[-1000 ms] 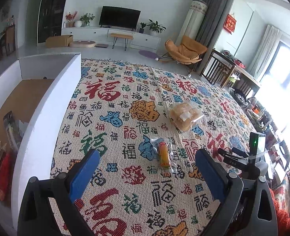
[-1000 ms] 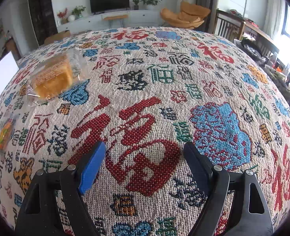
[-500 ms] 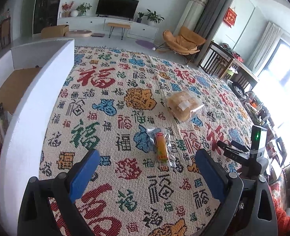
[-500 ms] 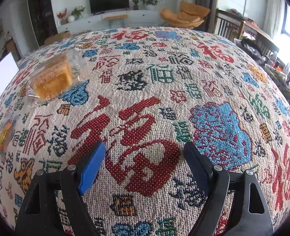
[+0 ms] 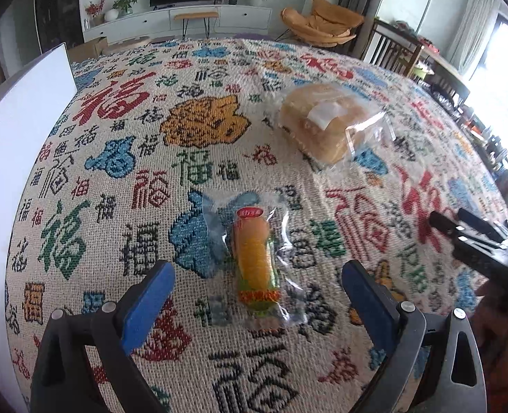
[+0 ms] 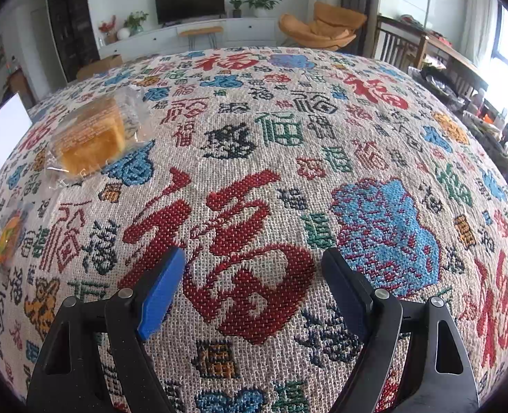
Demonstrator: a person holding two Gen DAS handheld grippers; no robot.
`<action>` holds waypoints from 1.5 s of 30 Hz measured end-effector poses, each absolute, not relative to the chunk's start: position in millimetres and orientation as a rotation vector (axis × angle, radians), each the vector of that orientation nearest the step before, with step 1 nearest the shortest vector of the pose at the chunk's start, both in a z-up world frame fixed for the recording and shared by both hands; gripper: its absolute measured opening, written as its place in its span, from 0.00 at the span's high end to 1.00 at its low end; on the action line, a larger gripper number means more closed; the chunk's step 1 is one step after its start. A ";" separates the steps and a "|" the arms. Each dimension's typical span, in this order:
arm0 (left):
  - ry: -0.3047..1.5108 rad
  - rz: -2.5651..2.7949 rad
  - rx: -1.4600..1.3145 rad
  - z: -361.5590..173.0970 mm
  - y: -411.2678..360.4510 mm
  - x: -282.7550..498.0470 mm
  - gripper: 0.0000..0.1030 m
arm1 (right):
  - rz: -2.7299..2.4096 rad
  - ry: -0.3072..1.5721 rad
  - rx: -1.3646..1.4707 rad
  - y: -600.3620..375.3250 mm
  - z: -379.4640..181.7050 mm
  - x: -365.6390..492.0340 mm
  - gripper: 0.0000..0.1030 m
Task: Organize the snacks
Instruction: 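Position the left tool fingers around the yellow corn snack bag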
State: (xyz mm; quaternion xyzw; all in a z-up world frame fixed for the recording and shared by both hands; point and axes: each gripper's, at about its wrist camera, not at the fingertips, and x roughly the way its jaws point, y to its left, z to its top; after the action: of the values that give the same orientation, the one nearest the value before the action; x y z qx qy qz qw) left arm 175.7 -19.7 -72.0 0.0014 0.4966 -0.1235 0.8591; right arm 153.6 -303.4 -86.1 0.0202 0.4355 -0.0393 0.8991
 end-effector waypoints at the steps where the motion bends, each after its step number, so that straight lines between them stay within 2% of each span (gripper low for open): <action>1: 1.053 -0.245 0.024 -79.5 -20.5 176.5 0.07 | -0.081 0.901 0.043 -303.5 -86.2 153.8 0.18; 4: 0.992 -0.203 0.124 -84.2 -20.0 166.5 0.09 | -0.081 0.901 0.043 -303.5 -86.2 153.9 0.18; 5: 0.975 -0.213 0.102 -83.0 -14.0 163.4 0.13 | -0.080 0.901 0.043 -303.5 -86.1 154.1 0.18; 7: 0.944 -0.202 0.091 -78.9 -3.8 159.5 0.39 | -0.081 0.901 0.045 -303.6 -86.9 154.1 0.18; 9: 0.945 -0.181 0.100 -75.1 2.8 163.1 0.57 | -0.082 0.901 0.044 -303.6 -86.6 154.1 0.18; 14: 0.946 -0.155 0.028 -74.0 22.5 180.6 0.59 | -0.081 0.901 0.046 -303.8 -86.9 154.2 0.18; 20: 0.895 -0.183 0.014 -78.2 21.7 180.0 0.40 | -0.081 0.901 0.046 -303.7 -86.9 154.2 0.18; 22: 0.904 -0.178 0.050 -79.8 14.8 179.6 0.23 | -0.081 0.901 0.046 -303.6 -87.2 154.5 0.18; 27: 0.933 -0.141 0.055 -85.1 14.1 185.4 0.08 | -0.081 0.901 0.046 -303.7 -87.2 154.5 0.18; 31: 0.944 -0.121 0.063 -87.9 12.5 188.0 0.00 | -0.081 0.901 0.046 -303.8 -87.3 154.6 0.18; 45: 0.946 -0.119 0.058 -89.0 14.6 188.9 0.00 | -0.081 0.900 0.047 -303.7 -87.2 154.7 0.18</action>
State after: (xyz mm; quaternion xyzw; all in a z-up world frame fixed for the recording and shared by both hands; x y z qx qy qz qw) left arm 188.9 14.6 -89.0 0.0280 0.4552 -0.0572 0.8881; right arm 154.7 -303.7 -87.2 0.0227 0.4350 -0.0390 0.8993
